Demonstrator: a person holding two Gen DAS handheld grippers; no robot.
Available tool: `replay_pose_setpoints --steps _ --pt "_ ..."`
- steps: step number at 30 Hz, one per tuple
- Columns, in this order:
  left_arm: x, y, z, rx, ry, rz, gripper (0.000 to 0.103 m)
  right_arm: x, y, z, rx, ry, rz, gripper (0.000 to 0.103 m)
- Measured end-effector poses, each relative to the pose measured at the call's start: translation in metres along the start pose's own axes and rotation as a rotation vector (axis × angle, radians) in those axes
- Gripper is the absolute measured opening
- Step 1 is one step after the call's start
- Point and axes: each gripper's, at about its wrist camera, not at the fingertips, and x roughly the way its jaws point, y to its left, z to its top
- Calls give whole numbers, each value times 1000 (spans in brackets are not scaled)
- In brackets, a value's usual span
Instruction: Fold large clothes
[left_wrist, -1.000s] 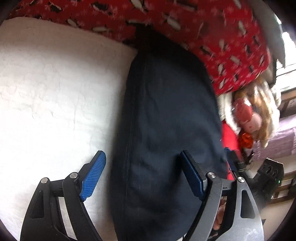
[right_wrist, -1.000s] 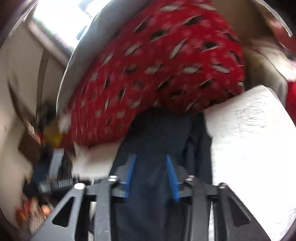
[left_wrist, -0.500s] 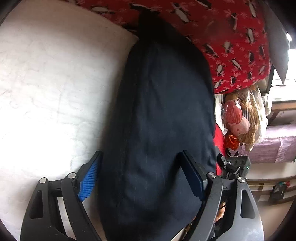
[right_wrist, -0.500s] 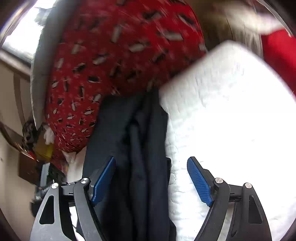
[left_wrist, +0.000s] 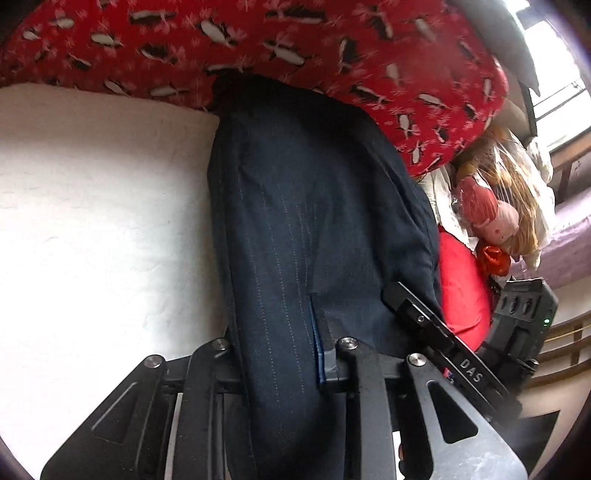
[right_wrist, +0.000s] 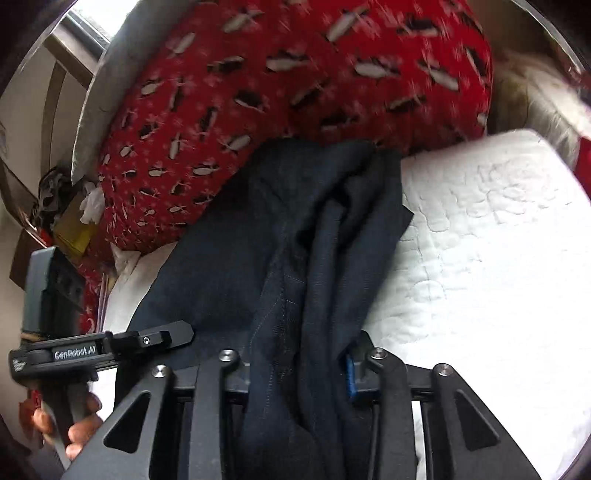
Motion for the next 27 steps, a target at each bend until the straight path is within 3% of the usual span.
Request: replay_pose_setpoints --steps 4,13,17,18,20,24,27 --pt "-39 16 -21 -12 -25 8 20 -22 32 -15 -24 -10 16 30" --pt "-116 80 -110 -47 -53 94 21 -41 112 -97 10 36 156 30" --pt "-110 121 -157 -121 0 105 36 -32 117 -149 43 57 170 34" --pt "-101 135 -168 -150 37 129 43 -23 112 -163 69 86 141 39" --pt "-102 148 -179 -173 32 111 48 -12 98 -184 118 134 87 53" --pt "-137 150 -182 -159 -12 60 47 -41 88 -184 210 77 90 55" --pt "-160 141 -169 -106 -101 67 47 -67 90 -165 222 -43 87 58"
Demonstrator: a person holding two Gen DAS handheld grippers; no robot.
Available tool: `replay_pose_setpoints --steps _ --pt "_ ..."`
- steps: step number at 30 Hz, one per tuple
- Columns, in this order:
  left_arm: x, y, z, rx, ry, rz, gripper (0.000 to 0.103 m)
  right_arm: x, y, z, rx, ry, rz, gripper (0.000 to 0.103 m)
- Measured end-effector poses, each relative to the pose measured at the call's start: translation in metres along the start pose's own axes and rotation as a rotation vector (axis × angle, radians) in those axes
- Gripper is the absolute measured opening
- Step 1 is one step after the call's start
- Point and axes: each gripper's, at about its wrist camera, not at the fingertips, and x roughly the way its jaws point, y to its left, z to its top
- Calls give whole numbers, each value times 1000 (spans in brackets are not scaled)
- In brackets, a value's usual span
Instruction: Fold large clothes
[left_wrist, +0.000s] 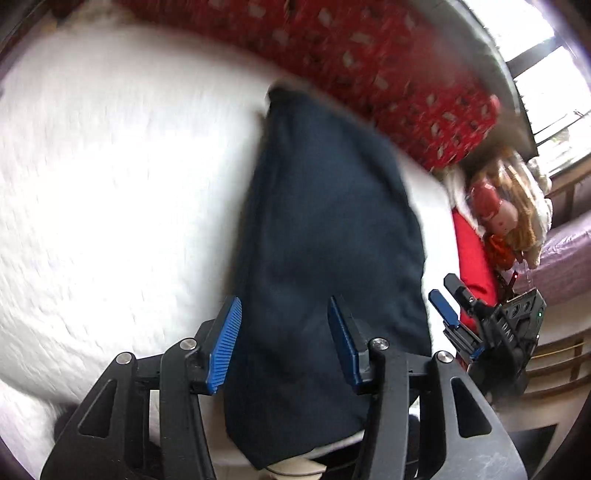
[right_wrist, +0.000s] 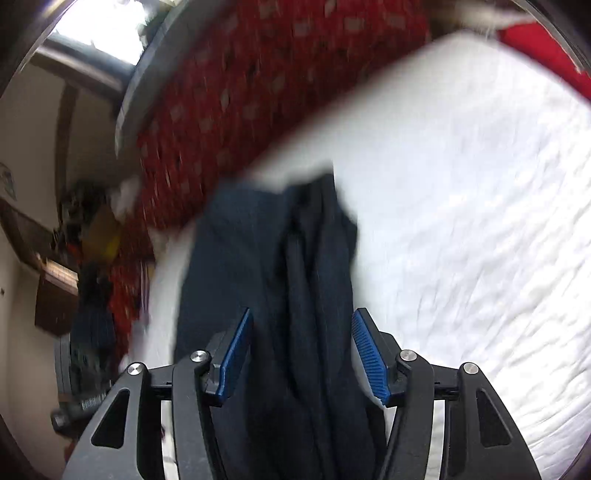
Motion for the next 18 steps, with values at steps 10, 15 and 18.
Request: replay_pose_setpoints --steps 10,15,18 --pt "29 -24 45 51 -43 52 47 73 43 49 -144 78 8 4" --pt "83 -22 43 104 5 168 67 65 17 47 -122 29 -13 4" --pt "103 -14 42 59 30 177 75 89 -18 41 -24 79 -20 3"
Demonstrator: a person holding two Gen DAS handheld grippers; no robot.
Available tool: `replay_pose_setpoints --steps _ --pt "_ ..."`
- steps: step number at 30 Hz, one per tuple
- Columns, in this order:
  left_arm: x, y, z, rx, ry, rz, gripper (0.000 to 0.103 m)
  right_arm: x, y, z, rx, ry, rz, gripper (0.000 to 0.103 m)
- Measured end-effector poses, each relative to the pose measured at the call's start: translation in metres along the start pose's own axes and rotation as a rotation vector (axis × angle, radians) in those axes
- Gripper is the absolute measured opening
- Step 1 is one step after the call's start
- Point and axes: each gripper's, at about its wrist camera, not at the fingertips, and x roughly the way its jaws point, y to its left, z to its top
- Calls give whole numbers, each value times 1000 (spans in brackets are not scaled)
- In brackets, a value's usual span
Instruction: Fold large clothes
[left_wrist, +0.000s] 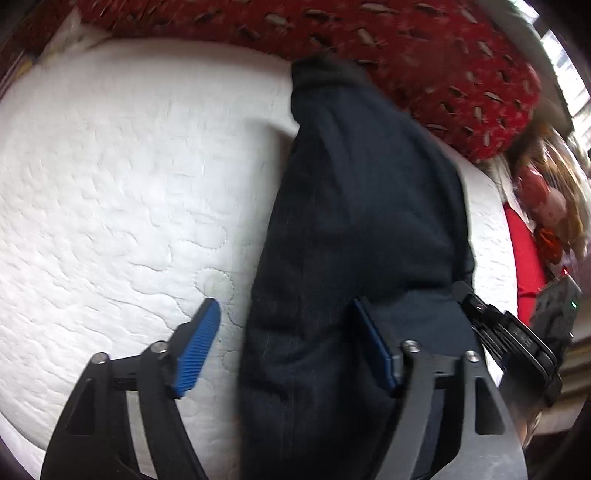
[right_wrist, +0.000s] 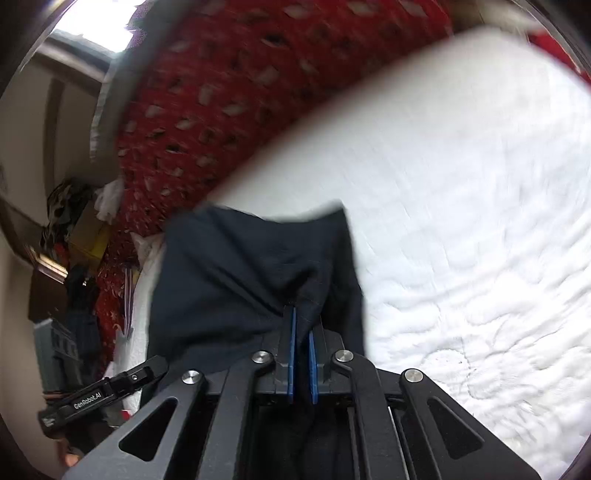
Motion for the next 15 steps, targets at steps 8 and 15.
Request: replay_pose_setpoints --steps 8,15 --pt "-69 -2 -27 74 -96 -18 74 -55 18 0 -39 -15 63 23" --pt "-37 4 -77 115 -41 71 76 -72 47 -61 -315 -45 -20 39"
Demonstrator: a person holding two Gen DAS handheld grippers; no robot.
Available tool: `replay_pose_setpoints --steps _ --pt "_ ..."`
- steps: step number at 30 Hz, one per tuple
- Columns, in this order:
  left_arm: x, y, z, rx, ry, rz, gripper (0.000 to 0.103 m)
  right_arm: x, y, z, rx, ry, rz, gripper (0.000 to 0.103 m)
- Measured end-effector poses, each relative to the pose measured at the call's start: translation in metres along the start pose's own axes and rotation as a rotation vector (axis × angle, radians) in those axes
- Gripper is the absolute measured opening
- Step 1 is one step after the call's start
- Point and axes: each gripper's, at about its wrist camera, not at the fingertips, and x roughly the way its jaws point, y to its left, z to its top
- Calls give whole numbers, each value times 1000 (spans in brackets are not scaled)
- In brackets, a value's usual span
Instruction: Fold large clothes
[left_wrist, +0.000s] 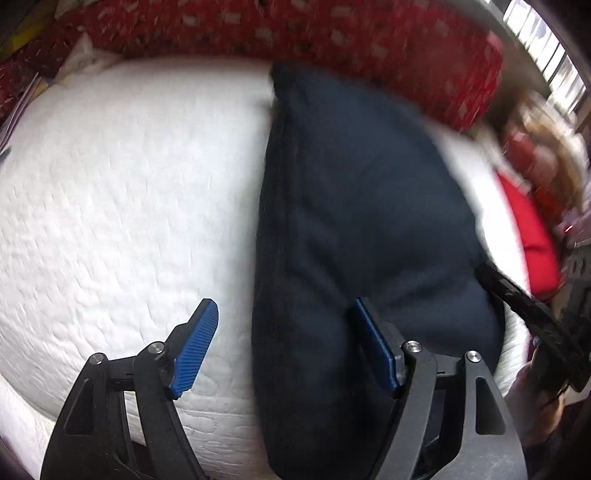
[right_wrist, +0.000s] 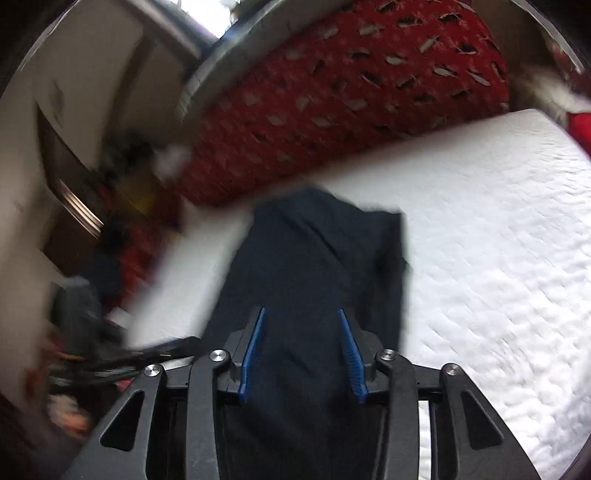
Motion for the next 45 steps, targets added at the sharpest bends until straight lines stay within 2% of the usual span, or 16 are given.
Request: replay_pose_setpoints --steps 2,3,6,9,10,12,14,15,19,21,23,25,28,32,36,45 --pt "-1 3 -3 -33 21 -20 76 27 -14 -17 -28 105 -132 49" --pt "-11 4 -4 -49 18 -33 75 27 -19 -21 -9 98 -135 53" --pt "-34 0 -15 -24 -22 -42 75 -6 -20 -19 82 44 -106 53" --pt "-36 -5 -40 2 -30 -29 75 -34 -9 -28 61 -2 -19 57" --pt "-28 -8 -45 9 -11 -25 76 -36 -8 -34 52 4 -11 63" --pt "-15 -9 -55 0 20 -18 76 -25 -9 -50 39 60 -80 67" --pt "-17 -8 -59 -28 27 -33 76 -3 -17 -63 27 166 -229 71" --pt "-23 -9 -61 -29 26 -41 76 -3 -20 -66 38 177 -250 70" --pt "-45 -18 -81 41 -32 -3 76 -37 -11 -69 56 91 -261 76" --pt "-41 -23 -89 77 -27 29 76 -37 -14 -74 26 109 -272 81" --pt "-34 -24 -91 83 -13 49 76 -27 -20 -85 18 162 -331 81" --pt "-38 -23 -95 60 -13 32 76 -16 -27 -95 21 213 -375 82" --pt "-45 -26 -110 61 -24 19 76 -26 -14 -103 -4 165 -434 82" --pt "-45 -29 -140 91 -32 46 76 -37 -8 -132 -46 166 -450 83" --pt "-35 -28 -158 111 2 77 76 -37 -1 -152 -123 168 -539 84" --pt "-38 -26 -164 97 -26 105 76 -58 -22 -154 39 83 -523 85"
